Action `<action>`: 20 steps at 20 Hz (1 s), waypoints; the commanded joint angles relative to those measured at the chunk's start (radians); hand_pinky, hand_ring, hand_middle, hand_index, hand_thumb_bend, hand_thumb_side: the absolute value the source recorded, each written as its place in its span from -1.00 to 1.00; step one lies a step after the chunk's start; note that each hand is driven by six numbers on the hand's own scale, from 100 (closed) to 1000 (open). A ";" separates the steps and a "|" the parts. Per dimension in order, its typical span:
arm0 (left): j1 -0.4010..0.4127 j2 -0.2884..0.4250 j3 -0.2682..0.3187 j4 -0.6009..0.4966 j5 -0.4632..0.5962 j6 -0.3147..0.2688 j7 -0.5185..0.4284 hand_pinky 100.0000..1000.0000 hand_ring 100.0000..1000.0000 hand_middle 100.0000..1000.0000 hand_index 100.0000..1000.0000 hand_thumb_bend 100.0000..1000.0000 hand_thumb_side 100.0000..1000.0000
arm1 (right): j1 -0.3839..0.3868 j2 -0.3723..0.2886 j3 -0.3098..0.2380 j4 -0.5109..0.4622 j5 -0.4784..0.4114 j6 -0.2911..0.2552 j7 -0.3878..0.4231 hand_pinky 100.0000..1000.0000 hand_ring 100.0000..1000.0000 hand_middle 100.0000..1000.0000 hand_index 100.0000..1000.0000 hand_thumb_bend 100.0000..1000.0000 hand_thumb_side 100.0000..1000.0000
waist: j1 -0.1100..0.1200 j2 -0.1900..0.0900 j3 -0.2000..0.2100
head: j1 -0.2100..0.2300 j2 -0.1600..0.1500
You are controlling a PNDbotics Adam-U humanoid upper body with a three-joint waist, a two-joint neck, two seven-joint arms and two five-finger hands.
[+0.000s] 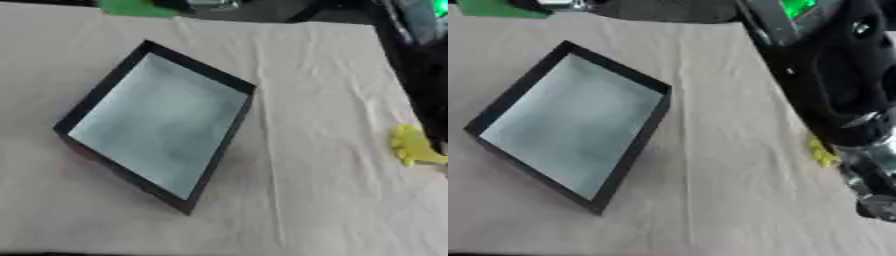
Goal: Pick up objects on the table and place them in the box.
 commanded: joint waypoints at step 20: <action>-0.013 0.007 0.049 -0.031 0.010 -0.015 0.087 0.59 0.13 0.53 0.55 -0.28 0.28 | 0.096 0.187 0.085 0.385 0.322 -0.171 -0.012 0.68 0.20 -0.24 0.20 -0.61 -1.00 | 0.012 0.001 0.017 | -0.022 -0.001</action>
